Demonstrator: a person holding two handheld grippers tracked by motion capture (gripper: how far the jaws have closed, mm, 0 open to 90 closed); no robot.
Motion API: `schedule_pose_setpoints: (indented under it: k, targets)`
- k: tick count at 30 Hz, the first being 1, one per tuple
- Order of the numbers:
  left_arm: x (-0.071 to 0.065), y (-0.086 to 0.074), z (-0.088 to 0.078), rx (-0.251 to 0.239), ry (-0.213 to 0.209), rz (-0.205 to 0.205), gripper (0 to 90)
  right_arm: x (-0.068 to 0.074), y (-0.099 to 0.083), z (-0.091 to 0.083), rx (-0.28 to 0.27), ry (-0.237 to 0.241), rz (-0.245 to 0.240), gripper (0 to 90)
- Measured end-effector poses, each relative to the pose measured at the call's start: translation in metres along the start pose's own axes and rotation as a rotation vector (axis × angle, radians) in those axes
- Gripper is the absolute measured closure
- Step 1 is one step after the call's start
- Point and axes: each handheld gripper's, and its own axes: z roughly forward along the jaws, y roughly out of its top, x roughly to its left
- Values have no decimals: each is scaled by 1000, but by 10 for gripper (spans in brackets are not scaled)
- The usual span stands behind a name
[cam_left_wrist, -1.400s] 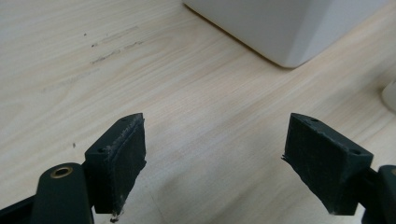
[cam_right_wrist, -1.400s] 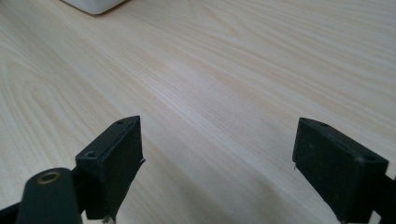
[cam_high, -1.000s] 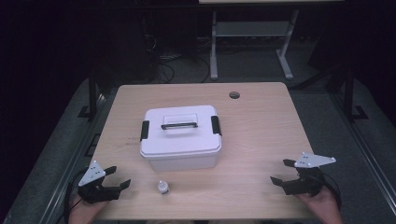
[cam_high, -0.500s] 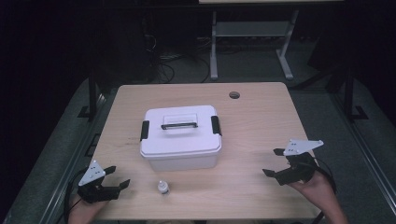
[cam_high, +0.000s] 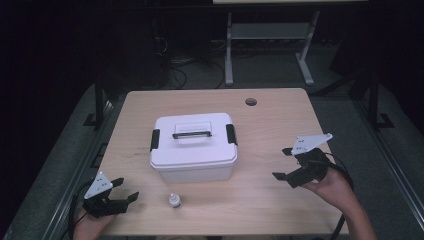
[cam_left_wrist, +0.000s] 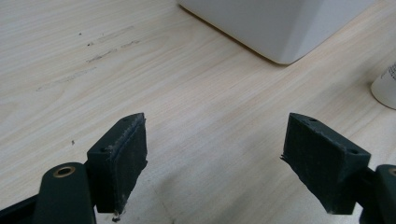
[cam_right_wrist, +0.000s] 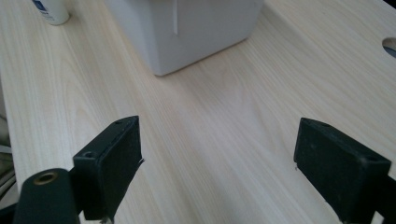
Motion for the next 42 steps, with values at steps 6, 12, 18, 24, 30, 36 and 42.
schedule_pose_setpoints:
  k: [6,12,18,24,30,36,42]
  targets:
    - [0,0,1,2,1,-3,215,-2,14,1,18,24,-29,144]
    - [0,1,3,13,-10,-1,212,-3,31,2,36,40,-56,144]
    - [-1,2,2,15,-2,16,213,-3,48,5,44,62,-92,145]
    - [2,1,-2,-3,7,-5,213,-3,62,8,47,85,-108,145]
    - [2,0,0,11,-5,-3,214,-3,72,9,49,113,-119,145]
    - [3,0,0,8,-4,-8,214,-4,80,11,65,135,-126,145]
    - [3,-2,1,19,-9,-8,216,-4,91,13,61,147,-139,145]
